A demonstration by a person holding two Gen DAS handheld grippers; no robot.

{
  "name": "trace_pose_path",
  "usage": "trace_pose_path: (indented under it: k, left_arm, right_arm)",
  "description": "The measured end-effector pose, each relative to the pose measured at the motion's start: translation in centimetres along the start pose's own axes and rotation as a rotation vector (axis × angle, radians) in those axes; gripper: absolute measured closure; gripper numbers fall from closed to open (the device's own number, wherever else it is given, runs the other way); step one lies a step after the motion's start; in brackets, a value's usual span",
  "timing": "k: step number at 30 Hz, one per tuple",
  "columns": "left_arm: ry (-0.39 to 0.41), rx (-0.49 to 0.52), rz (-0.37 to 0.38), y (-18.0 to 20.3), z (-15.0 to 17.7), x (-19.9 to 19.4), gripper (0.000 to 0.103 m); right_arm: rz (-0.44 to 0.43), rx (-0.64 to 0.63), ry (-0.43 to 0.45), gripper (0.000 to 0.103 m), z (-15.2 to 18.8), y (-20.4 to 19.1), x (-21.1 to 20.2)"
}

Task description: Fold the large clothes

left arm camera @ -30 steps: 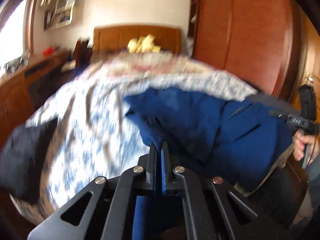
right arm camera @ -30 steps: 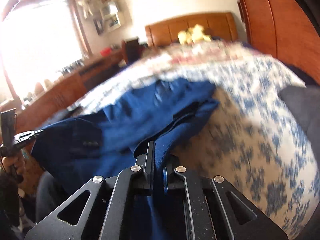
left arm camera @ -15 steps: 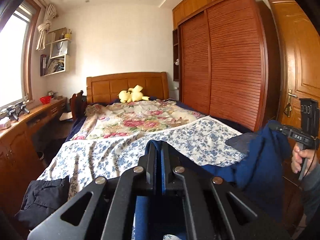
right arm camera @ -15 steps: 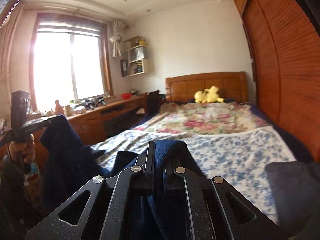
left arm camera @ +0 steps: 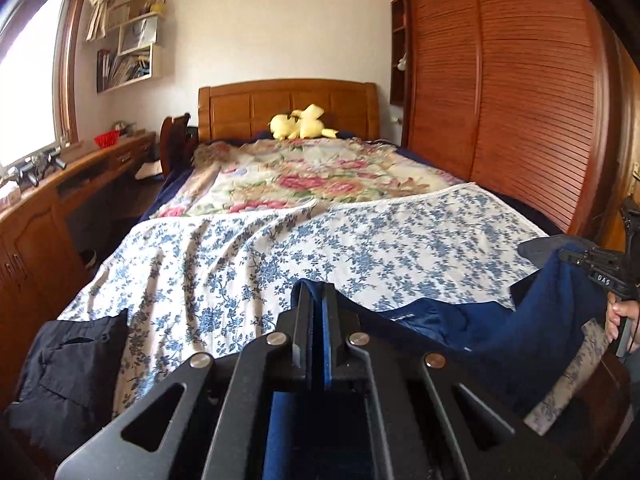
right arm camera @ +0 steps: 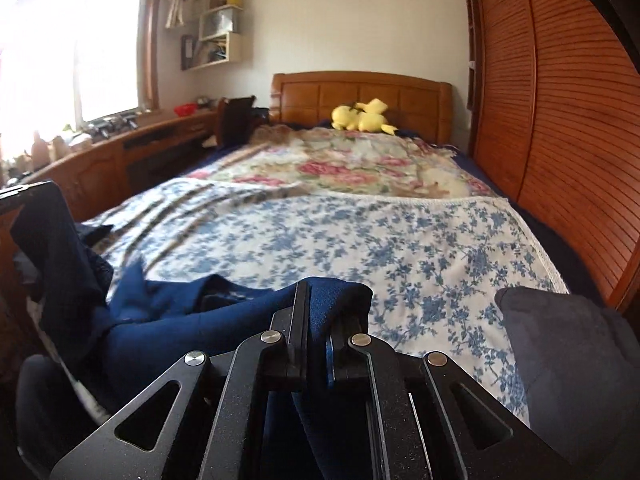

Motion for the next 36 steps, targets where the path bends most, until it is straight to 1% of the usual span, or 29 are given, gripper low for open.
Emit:
trace_pose_path:
  k: [3,4,6,7,8,9,10,11,13,15,16,17,19,22,25,32,34,36]
  left_arm:
    - [-0.033,-0.010,0.019,0.5,0.9,2.2,0.101]
    - [-0.046,-0.009,0.030,0.7,1.5,2.9,0.101]
    - [-0.055,0.003,0.041,1.3,2.4,3.5,0.100]
    - [-0.056,0.010,0.039,1.5,2.7,3.6,0.098]
    - [-0.052,0.025,0.029,1.7,3.2,3.7,0.096]
    - [-0.045,0.039,0.015,1.7,3.6,3.5,0.094]
    - [-0.032,0.049,0.007,1.7,4.0,3.2,0.087]
    - [-0.010,0.054,0.005,1.8,4.5,2.7,0.078]
    - [0.010,0.047,0.020,1.7,5.1,2.1,0.073]
    - [0.018,0.031,0.038,1.5,5.7,1.7,0.071]
    - [0.019,0.036,0.038,1.5,6.3,1.5,0.071]
    - [0.019,0.054,0.036,1.7,6.8,1.5,0.070]
    - [0.017,0.081,0.040,1.9,7.6,1.2,0.069]
    - [0.008,0.073,0.082,2.0,9.0,0.8,0.066]
    - [-0.007,0.062,0.105,1.8,10.3,0.8,0.063]
    - [-0.050,0.028,0.101,0.3,13.1,1.1,0.061]
    - [-0.057,0.034,0.094,0.1,13.7,1.2,0.061]
    - [-0.064,0.042,0.082,-0.2,14.2,1.4,0.061]
  right_arm:
    - [0.034,0.008,-0.055,0.100,1.2,1.6,3.4]
    - [0.041,0.013,-0.085,0.098,2.0,2.0,4.5]
    - [0.052,0.016,-0.120,0.097,3.5,2.3,5.5]
    - [0.061,0.014,-0.133,0.092,3.9,2.3,5.8]
    - [0.069,0.012,-0.147,0.084,4.6,2.3,6.1]
    - [0.069,0.010,-0.158,0.079,5.1,2.2,6.2]
    - [0.071,0.008,-0.165,0.069,5.3,2.2,6.3]
    - [0.076,0.005,-0.174,0.062,5.7,2.0,6.4]
    - [0.093,-0.014,-0.183,0.057,6.1,1.4,6.4]
    - [0.126,-0.037,-0.187,0.049,6.3,0.9,6.0]
    - [0.140,-0.044,-0.184,0.043,6.3,0.8,5.8]
    - [0.153,-0.051,-0.179,0.040,6.3,0.5,5.4]
    - [0.165,-0.047,-0.176,0.038,6.3,0.1,5.0]
    - [0.108,-0.041,-0.178,0.037,6.4,-1.8,4.7]
    - [0.025,-0.065,-0.210,0.037,7.0,-5.0,5.5]
    - [-0.143,-0.128,-0.269,0.037,8.6,-13.5,8.9]
    - [-0.183,-0.153,-0.303,0.037,9.4,-15.6,10.0]
    - [-0.218,-0.184,-0.365,0.037,10.5,-17.4,11.2]
Point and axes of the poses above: each gripper's, at about its wrist camera, not at the fingertips, and x roughly the way its jaws point, y to its right, z to its underside, the point moved 9 cm from there along x, roughly the way its jaws point, and after that the axes turned 15 degrees about -z, right-handed, at the moved point
